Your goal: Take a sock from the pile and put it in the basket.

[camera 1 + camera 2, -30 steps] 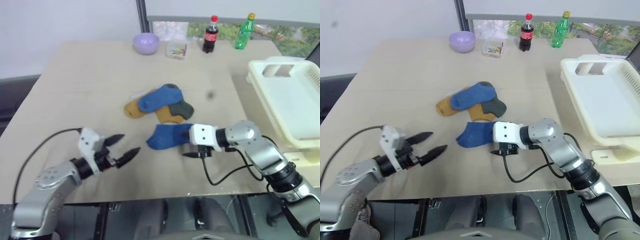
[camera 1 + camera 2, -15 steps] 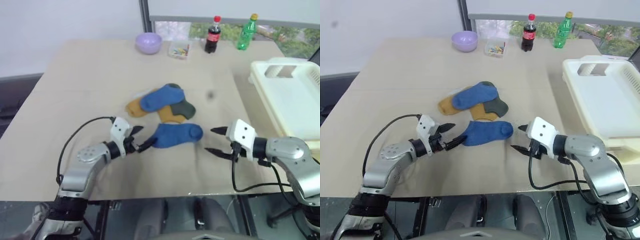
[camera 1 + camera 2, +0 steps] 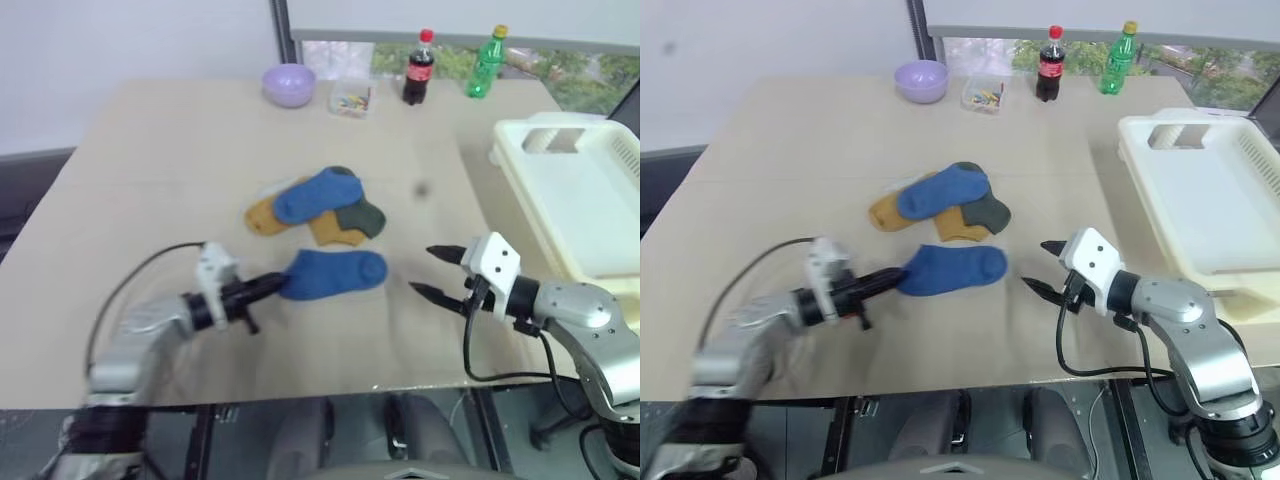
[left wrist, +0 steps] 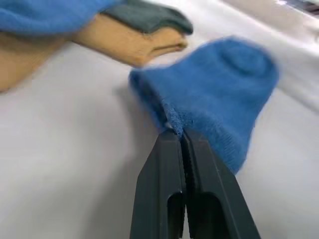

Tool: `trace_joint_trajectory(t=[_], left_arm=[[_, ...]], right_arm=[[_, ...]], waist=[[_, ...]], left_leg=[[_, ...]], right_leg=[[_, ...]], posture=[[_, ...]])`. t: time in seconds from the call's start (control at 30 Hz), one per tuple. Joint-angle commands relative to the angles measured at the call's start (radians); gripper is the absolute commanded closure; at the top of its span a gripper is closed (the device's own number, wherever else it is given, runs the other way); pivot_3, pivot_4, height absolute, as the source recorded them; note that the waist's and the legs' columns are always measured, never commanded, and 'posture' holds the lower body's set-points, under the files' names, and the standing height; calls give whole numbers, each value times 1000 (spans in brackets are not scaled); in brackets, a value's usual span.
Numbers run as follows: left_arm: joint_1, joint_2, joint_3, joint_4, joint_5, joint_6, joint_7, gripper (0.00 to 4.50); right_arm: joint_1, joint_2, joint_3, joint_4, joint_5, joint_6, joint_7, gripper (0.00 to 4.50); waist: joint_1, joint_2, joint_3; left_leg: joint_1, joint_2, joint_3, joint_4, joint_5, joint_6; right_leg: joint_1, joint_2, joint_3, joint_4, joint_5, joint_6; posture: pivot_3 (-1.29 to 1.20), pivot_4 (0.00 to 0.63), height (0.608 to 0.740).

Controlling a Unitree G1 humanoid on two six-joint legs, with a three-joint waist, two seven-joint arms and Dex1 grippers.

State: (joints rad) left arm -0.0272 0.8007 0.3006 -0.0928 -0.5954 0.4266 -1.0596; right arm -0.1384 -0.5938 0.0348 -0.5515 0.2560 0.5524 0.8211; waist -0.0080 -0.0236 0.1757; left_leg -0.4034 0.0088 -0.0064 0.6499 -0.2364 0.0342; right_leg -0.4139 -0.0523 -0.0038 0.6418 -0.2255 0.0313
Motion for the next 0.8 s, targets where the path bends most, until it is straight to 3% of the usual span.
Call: trace_joint_trajectory(t=[0.03,0.13,0.23,0.33,0.37,0.4,0.47,0.57,0.8], left_arm=[[19,170,200,-43,-106,90,-130,4490],[11,276,265,-45,-175,192,-191,4490],[-34,310,188,-134,-240,281,-193,4490],[-171,173,-48,-225,-222,335,-69,4490],[-210,110,-144,-228,-165,320,-31,3878],[-237,57,-219,-222,-121,311,-4,3874],[-294,-56,-330,-182,-29,271,75,3210],[-339,-164,-314,-154,-44,293,154,1881],[-269,-46,-180,-103,-26,248,79,1881]], right_arm=[[-32,9,14,26,7,-55,-2,1235],[-43,21,17,47,17,-67,-7,1235],[-56,26,16,65,20,-71,-14,1235],[-58,21,7,71,12,-65,-34,1235],[-59,21,5,71,9,-56,-48,1235],[-59,20,5,68,5,-50,-58,1235],[-54,17,-3,53,6,-20,-84,1235],[-48,17,0,8,16,37,-119,1235],[-156,115,118,22,45,164,-176,1235]], waist=[[-2,0,0],[1,2,2],[8,3,3],[24,4,2],[22,4,2],[22,4,2],[22,3,2],[18,2,3],[-15,2,3]], left_leg=[[0,0,0,0,0,0],[0,-2,0,0,0,0],[-1,-4,0,0,0,1],[-1,-4,0,0,0,1],[-1,-5,0,1,0,1],[-2,-4,0,2,0,1],[-2,-4,1,2,0,1],[-4,-4,0,4,0,1],[-6,-1,0,4,0,1]], right_leg=[[0,0,0,0,0,0],[0,-1,0,-1,-1,1],[0,-1,0,-1,-1,2],[1,-1,0,-1,0,1],[1,0,0,0,1,3],[1,1,0,1,2,4],[1,2,1,1,2,5],[0,4,1,1,3,5],[-6,7,2,4,2,4]], posture=[[0,150,740],[0,150,740],[0,150,740],[0,150,740],[0,150,740],[0,150,740],[0,150,740],[0,150,740],[0,150,740]])
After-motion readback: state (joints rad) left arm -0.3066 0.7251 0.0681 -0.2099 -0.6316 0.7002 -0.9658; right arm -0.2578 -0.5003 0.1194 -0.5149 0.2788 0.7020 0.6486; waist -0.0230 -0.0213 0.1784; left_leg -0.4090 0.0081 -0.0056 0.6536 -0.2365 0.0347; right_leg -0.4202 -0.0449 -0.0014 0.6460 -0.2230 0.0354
